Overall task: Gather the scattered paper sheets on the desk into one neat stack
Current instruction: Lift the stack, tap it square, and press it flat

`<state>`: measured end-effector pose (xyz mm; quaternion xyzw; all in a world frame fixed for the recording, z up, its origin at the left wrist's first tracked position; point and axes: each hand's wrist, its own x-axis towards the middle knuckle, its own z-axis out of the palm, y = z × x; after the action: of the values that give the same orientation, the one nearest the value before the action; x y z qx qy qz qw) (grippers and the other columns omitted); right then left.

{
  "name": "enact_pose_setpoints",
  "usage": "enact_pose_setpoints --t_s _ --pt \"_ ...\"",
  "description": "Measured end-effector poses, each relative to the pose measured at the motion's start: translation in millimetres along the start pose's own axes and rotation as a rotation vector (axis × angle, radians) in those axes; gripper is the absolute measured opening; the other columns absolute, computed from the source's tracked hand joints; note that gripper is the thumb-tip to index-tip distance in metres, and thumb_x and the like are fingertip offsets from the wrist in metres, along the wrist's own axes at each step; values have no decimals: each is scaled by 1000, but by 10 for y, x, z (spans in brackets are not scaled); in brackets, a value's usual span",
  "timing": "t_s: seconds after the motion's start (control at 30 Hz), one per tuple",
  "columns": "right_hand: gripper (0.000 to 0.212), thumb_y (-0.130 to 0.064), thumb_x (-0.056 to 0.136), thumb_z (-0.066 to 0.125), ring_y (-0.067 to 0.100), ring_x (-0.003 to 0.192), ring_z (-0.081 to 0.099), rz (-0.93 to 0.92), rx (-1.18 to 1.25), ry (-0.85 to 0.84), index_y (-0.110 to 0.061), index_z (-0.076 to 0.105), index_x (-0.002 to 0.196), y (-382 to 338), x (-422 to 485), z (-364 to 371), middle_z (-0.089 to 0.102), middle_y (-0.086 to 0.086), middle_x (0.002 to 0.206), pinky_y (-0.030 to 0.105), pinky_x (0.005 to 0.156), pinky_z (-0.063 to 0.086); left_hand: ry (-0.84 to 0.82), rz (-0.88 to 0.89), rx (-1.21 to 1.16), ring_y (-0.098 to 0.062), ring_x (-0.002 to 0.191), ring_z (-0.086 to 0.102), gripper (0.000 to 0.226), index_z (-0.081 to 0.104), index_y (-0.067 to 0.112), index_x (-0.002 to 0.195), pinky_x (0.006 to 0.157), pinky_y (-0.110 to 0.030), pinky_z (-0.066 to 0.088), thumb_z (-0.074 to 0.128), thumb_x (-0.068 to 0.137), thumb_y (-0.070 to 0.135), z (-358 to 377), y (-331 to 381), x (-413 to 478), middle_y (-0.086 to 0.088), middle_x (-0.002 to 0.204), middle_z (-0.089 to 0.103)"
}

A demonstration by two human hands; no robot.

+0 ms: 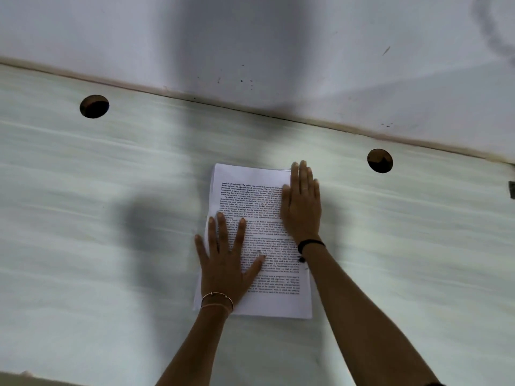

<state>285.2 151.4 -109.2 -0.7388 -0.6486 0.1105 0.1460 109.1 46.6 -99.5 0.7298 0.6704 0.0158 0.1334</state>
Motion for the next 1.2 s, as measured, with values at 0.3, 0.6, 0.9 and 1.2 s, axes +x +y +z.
enact_pose_setpoints --t_s 0.3,0.6,0.9,1.2 --pt "57 -27 102 30 17 150 3 -363 34 -158 -6 13 152 -292 -659 45 7 7 161 40 121 13 40 -39 -20 -32 147 6 69 16 8 150 114 -59 15 28 94 47 -11 17 -16 -17 159 6" --pt "57 -32 102 26 19 149 10 -82 19 -24 -5 17 151 23 126 -9 15 11 160 39 121 12 49 -32 -61 -30 148 2 70 11 9 151 117 -57 11 27 94 45 6 -3 -6 -14 160 3" --pt "62 -29 100 35 27 149 2 -58 -4 -56 1 13 150 -338 -885 11 6 18 160 48 120 12 59 -54 -54 -31 147 7 60 16 7 150 115 -56 16 26 96 32 4 11 -10 -16 159 7" --pt "59 -32 99 30 23 150 4 18 -83 -70 -13 15 153 -280 -1152 -33 6 12 161 50 119 12 69 95 -57 -21 148 10 58 15 9 151 119 -48 7 25 96 29 -8 84 376 -7 160 10"
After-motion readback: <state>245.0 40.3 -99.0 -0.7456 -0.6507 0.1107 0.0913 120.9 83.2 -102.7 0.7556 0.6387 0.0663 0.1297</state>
